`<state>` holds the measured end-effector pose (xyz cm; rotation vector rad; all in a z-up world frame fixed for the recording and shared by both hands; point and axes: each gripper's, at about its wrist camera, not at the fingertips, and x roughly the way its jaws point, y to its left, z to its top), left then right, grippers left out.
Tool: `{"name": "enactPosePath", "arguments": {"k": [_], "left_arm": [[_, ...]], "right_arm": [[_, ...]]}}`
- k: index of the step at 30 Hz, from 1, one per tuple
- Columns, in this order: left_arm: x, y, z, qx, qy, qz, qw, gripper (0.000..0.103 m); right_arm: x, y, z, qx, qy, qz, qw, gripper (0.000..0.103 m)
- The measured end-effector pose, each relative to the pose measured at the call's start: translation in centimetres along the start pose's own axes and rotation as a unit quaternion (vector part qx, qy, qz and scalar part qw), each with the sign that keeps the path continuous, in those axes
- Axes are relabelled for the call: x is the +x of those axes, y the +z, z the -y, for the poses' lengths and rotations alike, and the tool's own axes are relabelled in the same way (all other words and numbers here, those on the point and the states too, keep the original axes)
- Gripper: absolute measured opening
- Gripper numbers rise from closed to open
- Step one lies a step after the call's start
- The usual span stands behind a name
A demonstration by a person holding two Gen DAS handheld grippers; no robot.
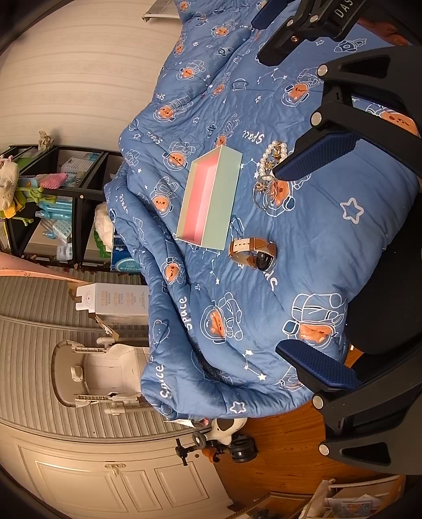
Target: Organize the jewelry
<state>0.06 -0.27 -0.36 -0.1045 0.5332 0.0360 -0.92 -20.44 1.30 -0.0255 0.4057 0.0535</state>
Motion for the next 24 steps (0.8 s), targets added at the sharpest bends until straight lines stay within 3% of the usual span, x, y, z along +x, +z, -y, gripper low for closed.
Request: {"name": "enactPosePath", "arguments": {"k": [24], "left_arm": [[0.28, -0.02, 0.19, 0.001, -0.001, -0.001, 1.0, 0.096]], "right_arm": [[0.13, 0.13, 0.04, 0.002, 0.001, 0.0, 1.0, 0.098]]}}
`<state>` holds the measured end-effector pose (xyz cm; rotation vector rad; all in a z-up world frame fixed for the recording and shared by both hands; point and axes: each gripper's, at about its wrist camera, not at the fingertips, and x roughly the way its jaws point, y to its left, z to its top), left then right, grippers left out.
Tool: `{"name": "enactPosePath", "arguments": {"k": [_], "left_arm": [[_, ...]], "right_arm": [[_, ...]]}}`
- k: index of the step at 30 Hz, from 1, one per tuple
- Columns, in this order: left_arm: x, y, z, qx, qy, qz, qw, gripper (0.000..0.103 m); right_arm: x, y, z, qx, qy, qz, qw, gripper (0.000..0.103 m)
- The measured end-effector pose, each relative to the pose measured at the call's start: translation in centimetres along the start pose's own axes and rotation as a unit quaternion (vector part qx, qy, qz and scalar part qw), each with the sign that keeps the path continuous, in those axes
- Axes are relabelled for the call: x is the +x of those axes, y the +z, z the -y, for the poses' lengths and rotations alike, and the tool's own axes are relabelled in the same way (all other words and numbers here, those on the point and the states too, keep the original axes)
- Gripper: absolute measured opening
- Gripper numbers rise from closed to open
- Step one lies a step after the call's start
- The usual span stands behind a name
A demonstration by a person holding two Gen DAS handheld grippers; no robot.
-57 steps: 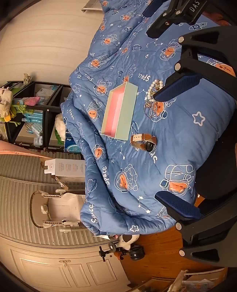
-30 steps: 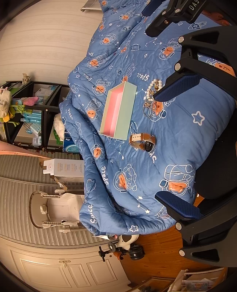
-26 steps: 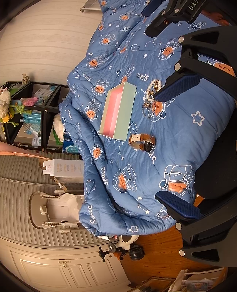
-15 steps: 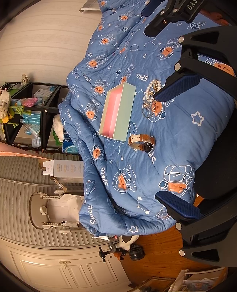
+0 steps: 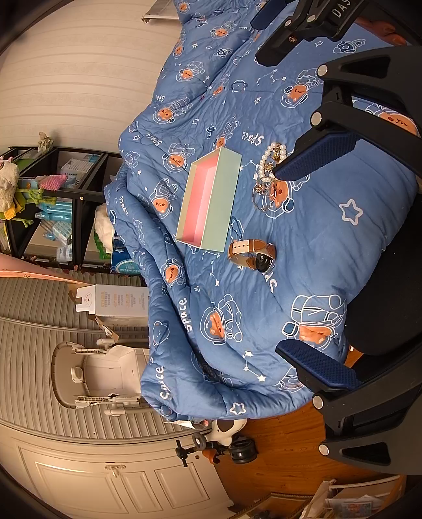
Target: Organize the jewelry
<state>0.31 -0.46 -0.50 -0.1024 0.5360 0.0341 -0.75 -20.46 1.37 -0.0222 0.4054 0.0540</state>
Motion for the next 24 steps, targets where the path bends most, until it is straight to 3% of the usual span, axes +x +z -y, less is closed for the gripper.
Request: {"name": "enactPosePath", "arguments": {"k": [24], "left_arm": [[0.1, -0.1, 0.22, 0.001, 0.001, -0.002, 1.0, 0.096]], "right_arm": [[0.02, -0.06, 0.28, 0.001, 0.001, -0.001, 1.0, 0.098]]}}
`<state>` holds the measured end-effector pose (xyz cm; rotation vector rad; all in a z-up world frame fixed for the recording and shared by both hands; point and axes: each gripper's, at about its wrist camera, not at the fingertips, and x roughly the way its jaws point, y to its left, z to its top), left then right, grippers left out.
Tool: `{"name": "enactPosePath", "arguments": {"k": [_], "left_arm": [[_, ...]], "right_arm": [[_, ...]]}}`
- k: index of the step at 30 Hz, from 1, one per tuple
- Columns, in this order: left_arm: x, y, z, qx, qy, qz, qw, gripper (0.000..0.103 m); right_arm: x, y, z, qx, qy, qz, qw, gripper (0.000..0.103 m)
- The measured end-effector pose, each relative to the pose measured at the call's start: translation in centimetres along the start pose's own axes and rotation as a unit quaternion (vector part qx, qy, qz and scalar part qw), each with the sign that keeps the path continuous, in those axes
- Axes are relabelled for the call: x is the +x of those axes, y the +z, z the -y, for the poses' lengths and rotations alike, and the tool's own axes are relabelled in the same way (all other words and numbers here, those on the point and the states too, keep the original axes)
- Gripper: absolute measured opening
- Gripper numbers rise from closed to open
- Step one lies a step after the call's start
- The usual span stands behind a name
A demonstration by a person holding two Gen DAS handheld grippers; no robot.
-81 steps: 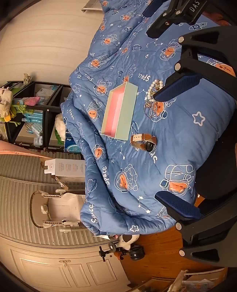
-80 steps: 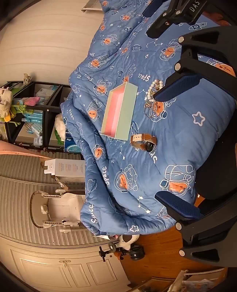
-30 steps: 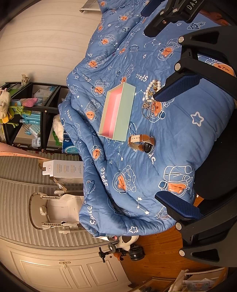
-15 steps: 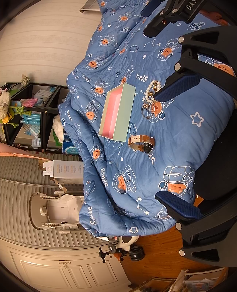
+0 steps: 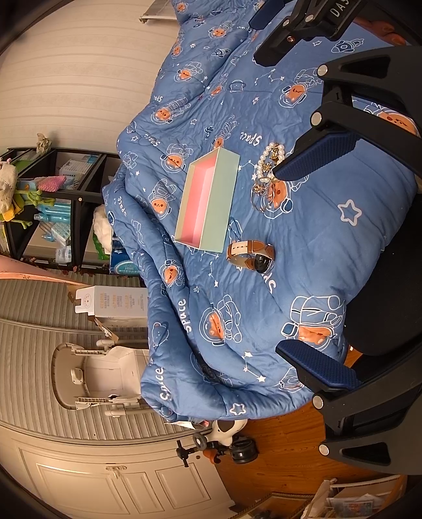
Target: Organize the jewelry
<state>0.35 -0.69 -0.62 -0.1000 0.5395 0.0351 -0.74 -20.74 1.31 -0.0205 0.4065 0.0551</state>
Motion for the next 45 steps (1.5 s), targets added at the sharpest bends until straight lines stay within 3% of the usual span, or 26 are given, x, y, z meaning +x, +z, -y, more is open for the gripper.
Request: {"name": "enactPosePath", "arguments": {"k": [29, 45], "left_arm": [[0.2, -0.5, 0.4, -0.001, -0.003, -0.005, 1.0, 0.096], [1.9, -0.8, -0.6, -0.019, -0.042, -0.049, 0.9977, 0.096]], "right_arm": [[0.0, -0.2, 0.2, 0.001, 0.001, -0.005, 1.0, 0.098], [4.2, -1.0, 0.2, 0.015, 0.075, -0.093, 0.993, 0.098]]}}
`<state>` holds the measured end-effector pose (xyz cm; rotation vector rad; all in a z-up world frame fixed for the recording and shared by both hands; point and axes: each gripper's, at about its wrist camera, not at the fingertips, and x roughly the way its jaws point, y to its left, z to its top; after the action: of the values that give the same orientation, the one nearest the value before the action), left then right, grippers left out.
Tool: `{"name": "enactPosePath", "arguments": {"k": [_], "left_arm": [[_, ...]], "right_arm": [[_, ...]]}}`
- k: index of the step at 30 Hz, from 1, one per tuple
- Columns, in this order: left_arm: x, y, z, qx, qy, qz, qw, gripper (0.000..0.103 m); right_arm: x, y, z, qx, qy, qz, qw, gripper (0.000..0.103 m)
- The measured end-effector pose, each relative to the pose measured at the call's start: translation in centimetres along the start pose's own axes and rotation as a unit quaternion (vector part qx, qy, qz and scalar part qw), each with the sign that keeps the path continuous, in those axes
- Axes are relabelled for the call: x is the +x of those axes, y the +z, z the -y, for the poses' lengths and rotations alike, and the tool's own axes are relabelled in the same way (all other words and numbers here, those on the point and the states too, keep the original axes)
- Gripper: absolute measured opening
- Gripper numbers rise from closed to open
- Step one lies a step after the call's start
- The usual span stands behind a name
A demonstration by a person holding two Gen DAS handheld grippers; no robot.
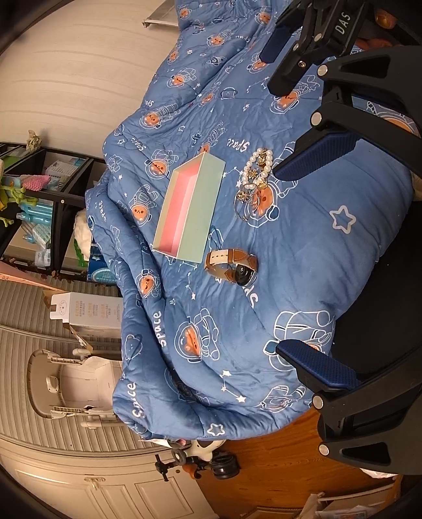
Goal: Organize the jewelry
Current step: 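Move the left tool to the brown-strap watch while the right tool approaches the pearl bracelet, then close the left tool on the watch while the right tool grasps the pearl bracelet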
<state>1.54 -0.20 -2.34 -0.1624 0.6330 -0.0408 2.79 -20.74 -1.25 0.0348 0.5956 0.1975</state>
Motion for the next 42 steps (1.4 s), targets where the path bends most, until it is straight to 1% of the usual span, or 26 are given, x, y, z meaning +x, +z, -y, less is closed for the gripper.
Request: {"name": "enactPosePath", "arguments": {"k": [3, 6, 9, 11, 14, 16, 17, 18, 19, 21, 22, 23, 24, 25, 28, 29, 32, 34, 35, 36, 37, 38, 40, 42], "left_arm": [[0.6, 0.1, 0.0, -0.002, -0.013, -0.012, 0.9998, 0.096], [1.4, 0.3, -0.2, -0.005, -0.01, -0.026, 0.9996, 0.096], [2.7, 0.8, -0.7, -0.018, -0.031, -0.046, 0.9983, 0.096], [3.7, 1.2, -0.8, -0.021, -0.033, -0.06, 0.9974, 0.096], [5.0, 2.3, -0.9, -0.004, -0.03, -0.069, 0.9971, 0.096], [5.8, 3.1, -0.8, 0.013, -0.032, -0.067, 0.9972, 0.096], [6.2, 3.5, -0.8, 0.019, -0.032, -0.068, 0.997, 0.096], [6.7, 3.9, -0.7, 0.021, -0.033, -0.068, 0.9969, 0.096], [7.1, 4.3, -0.8, 0.023, -0.035, -0.067, 0.9968, 0.096], [7.9, 5.0, -0.6, 0.034, -0.037, -0.064, 0.9967, 0.096], [8.3, 5.2, -0.4, 0.041, -0.034, -0.064, 0.9965, 0.096], [8.7, 5.4, -0.3, 0.047, -0.034, -0.067, 0.9961, 0.094], [9.2, 5.5, -0.3, 0.05, -0.035, -0.072, 0.9955, 0.084], [9.7, 5.6, -0.4, 0.051, -0.037, -0.079, 0.9949, 0.074], [11.0, 5.7, -0.5, 0.056, -0.035, -0.095, 0.9934, 0.064], [11.4, 5.7, -0.5, 0.056, -0.035, -0.099, 0.9929, 0.063], [12.0, 5.6, -0.7, 0.056, -0.035, -0.106, 0.9922, 0.058], [12.7, 5.6, -0.8, 0.055, -0.034, -0.114, 0.9914, 0.047], [13.0, 5.6, -0.9, 0.053, -0.035, -0.119, 0.9909, 0.044], [13.3, 5.5, -1.0, 0.05, -0.038, -0.123, 0.9904, 0.037], [13.6, 5.5, -1.0, 0.048, -0.041, -0.126, 0.99, 0.029], [13.8, 5.5, -1.0, 0.047, -0.043, -0.129, 0.9895, 0.025], [14.1, 5.4, -1.0, 0.046, -0.048, -0.132, 0.989, 0.015], [14.1, 5.4, -0.7, 0.05, -0.048, -0.129, 0.9893, 0.015]], "right_arm": [[1.3, 0.1, 0.5, 0.007, 0.007, -0.027, 1.0, 0.098], [2.8, 0.4, 0.9, 0.004, 0.01, -0.058, 0.998, 0.098], [4.2, 1.0, 1.2, -0.005, 0.021, -0.078, 0.997, 0.098], [5.2, 1.6, 1.7, -0.003, 0.032, -0.089, 0.996, 0.098], [6.7, 2.4, 2.8, 0.01, 0.058, -0.11, 0.992, 0.097], [8.0, 3.0, 3.3, 0.011, 0.07, -0.125, 0.99, 0.091], [8.7, 3.3, 3.5, 0.009, 0.075, -0.132, 0.988, 0.083], [9.4, 3.6, 3.7, 0.008, 0.078, -0.138, 0.987, 0.077], [10.1, 3.9, 3.9, 0.006, 0.081, -0.145, 0.986, 0.074], [11.4, 4.4, 4.3, 0.001, 0.09, -0.154, 0.984, 0.063], [12.0, 4.6, 4.4, -0.003, 0.087, -0.158, 0.984, 0.062], [12.6, 4.8, 4.5, -0.007, 0.085, -0.161, 0.983, 0.058], [13.2, 5.0, 4.6, -0.013, 0.084, -0.167, 0.982, 0.054], [13.9, 5.2, 4.7, -0.02, 0.084, -0.173, 0.981, 0.051], [15.4, 5.3, 4.5, -0.044, 0.083, -0.192, 0.977, 0.043], [15.8, 5.3, 4.6, -0.053, 0.084, -0.197, 0.975, 0.041], [16.9, 5.3, 4.3, -0.071, 0.093, -0.209, 0.971, 0.038], [17.7, 5.3, 4.0, -0.085, 0.092, -0.221, 0.967, 0.033], [18.0, 5.2, 3.8, -0.093, 0.093, -0.227, 0.965, 0.03], [18.3, 5.0, 3.6, -0.103, 0.094, -0.233, 0.963, 0.026], [18.6, 4.9, 3.4, -0.114, 0.091, -0.237, 0.96, 0.024], [18.9, 4.7, 3.2, -0.123, 0.089, -0.242, 0.958, 0.023], [19.1, 4.6, 3.0, -0.132, 0.092, -0.242, 0.957, 0.02], [19.2, 4.7, 3.1, -0.133, 0.098, -0.243, 0.956, 0.015]]}}
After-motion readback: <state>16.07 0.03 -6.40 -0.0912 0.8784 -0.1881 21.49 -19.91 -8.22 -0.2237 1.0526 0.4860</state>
